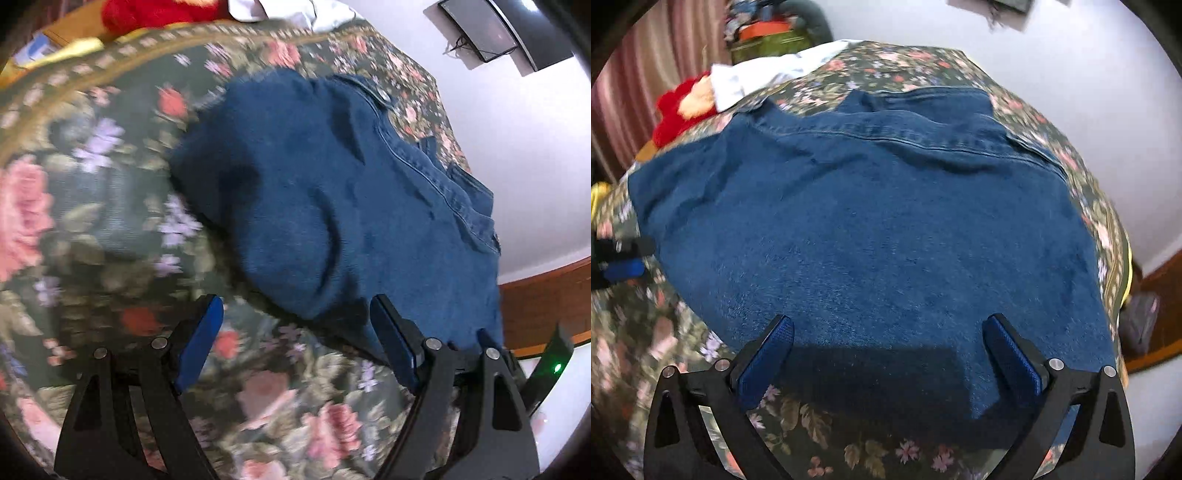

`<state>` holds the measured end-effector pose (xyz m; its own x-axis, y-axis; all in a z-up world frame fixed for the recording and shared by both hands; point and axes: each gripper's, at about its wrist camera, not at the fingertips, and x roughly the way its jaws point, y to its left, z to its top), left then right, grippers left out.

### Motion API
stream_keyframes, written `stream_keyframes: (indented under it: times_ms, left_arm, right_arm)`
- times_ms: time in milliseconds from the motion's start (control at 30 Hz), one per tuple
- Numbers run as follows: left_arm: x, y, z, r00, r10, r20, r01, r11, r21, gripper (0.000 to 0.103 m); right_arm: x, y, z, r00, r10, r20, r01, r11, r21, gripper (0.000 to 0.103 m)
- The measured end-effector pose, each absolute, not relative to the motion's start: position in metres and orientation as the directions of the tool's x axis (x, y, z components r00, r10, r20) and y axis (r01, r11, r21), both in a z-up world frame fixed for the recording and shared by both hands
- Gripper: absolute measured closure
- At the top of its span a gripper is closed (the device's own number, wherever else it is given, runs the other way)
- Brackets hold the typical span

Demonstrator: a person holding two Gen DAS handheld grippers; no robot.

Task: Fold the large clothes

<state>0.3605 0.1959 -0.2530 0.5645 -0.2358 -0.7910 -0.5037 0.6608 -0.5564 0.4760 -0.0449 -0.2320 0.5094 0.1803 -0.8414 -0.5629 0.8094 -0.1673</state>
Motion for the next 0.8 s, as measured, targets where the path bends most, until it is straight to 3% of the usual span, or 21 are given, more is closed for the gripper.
stream_keyframes:
  times_ms: [133,367,567,700,800]
  left_arm:
    - [0.380,0.190,-0.258,0.578,-0.234,-0.781,-0.481,0.676,-0.559,0.022]
    - [0.401,0.208,-0.282,0.644,-0.244,-0.725,-0.541,0.525,-0.657,0.028]
    - [0.425,0.199,-0.277,0.620,-0.148,-0.770,-0.582,0.572,-0.578,0.030]
    - [0.430,0.197,-0.267,0.622,-0.070,-0.780,-0.605,0.589,-0.535,0.060]
    - [0.432,0.186,-0.248,0.631,0.009,-0.776,-0.575,0.677,-0.459,0.069]
  right_arm:
    - [0.479,-0.050,-0.235,0.486,0.219,-0.846,-0.576,0.808,-0.122,0.000]
    - [0.476,-0.050,-0.236,0.494,0.232,-0.838,-0.589,0.798,-0.126,0.000]
    - [0.475,-0.050,-0.234,0.484,0.229,-0.845,-0.593,0.796,-0.125,0.000]
    - [0.474,-0.047,-0.231,0.462,0.217,-0.860,-0.600,0.790,-0.123,0.000]
    - [0.466,-0.043,-0.226,0.452,0.200,-0.870,-0.618,0.773,-0.143,0.000]
